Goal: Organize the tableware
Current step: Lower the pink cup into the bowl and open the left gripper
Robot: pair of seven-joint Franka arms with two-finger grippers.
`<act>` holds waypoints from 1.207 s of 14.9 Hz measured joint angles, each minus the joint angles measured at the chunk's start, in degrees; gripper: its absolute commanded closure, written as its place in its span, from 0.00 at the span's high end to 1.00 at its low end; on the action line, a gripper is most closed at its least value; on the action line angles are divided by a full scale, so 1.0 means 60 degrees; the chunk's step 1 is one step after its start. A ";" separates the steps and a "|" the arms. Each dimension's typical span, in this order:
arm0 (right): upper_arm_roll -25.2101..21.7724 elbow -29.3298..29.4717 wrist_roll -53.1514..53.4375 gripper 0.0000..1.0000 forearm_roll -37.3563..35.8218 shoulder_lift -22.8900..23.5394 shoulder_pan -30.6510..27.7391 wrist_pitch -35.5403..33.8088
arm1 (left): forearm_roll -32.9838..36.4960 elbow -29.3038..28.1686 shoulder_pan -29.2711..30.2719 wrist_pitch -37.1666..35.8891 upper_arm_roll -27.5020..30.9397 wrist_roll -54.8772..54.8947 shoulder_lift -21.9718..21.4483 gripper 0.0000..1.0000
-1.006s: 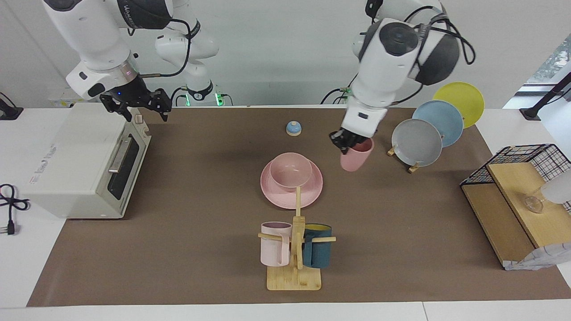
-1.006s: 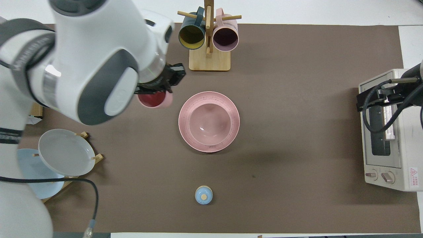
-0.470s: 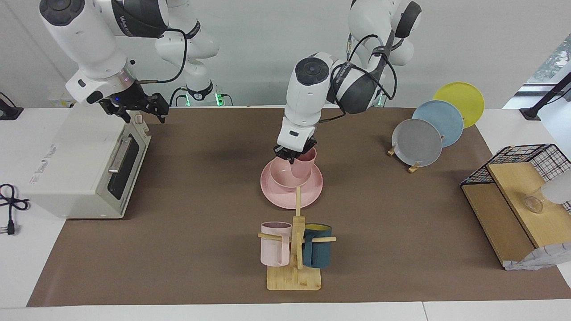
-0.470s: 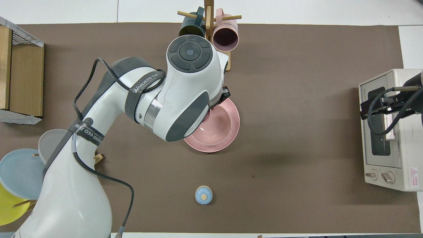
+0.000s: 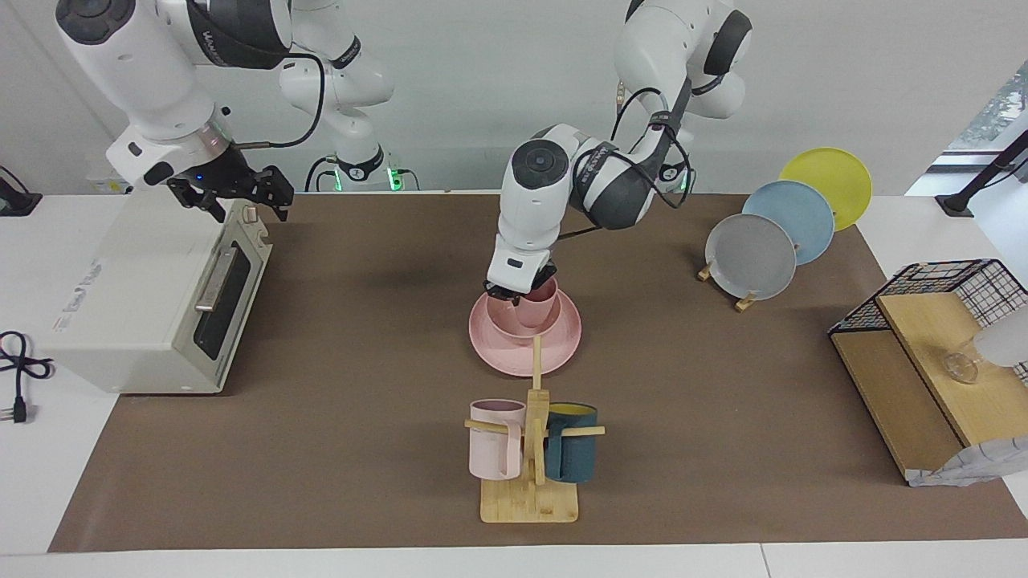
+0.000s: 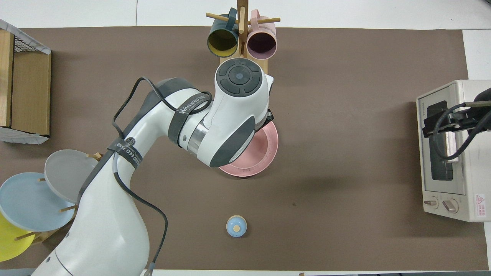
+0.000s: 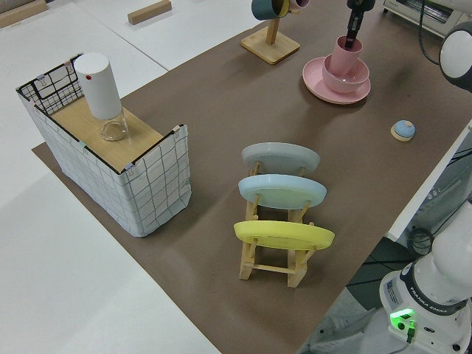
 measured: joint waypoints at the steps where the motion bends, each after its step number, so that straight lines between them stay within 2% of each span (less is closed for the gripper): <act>1: -0.0003 -0.0011 0.0000 1.00 0.0000 0.0000 -0.0060 0.0006 | 0.0000 -0.0024 -0.0007 0.0006 0.0000 -0.0019 0.0026 0.00; 11: 0.0050 -0.0004 0.0000 1.00 0.0000 -0.0002 -0.0635 0.0338 | -0.0066 -0.0302 -0.0121 0.0468 -0.0004 -0.0291 0.0305 0.00; 12: 0.0055 -0.0004 0.0000 1.00 0.0000 -0.0002 -0.0723 0.0338 | -0.0066 -0.0343 -0.0121 0.0524 -0.0004 -0.0291 0.0314 0.34; 13: 0.0072 -0.0004 0.0000 1.00 0.0000 -0.0002 -0.0798 0.0338 | -0.0066 -0.0360 -0.0121 0.0534 -0.0004 -0.0291 0.0322 0.85; 14: 0.0151 -0.0004 0.0000 1.00 0.0000 -0.0004 -0.0891 0.0338 | -0.0066 -0.0367 -0.0121 0.0535 -0.0003 -0.0291 0.0325 1.00; 18: 0.0378 -0.0003 0.0000 1.00 0.0000 -0.0050 -0.1011 0.0338 | -0.0066 -0.0358 -0.0135 0.0516 0.0002 -0.0291 0.0318 1.00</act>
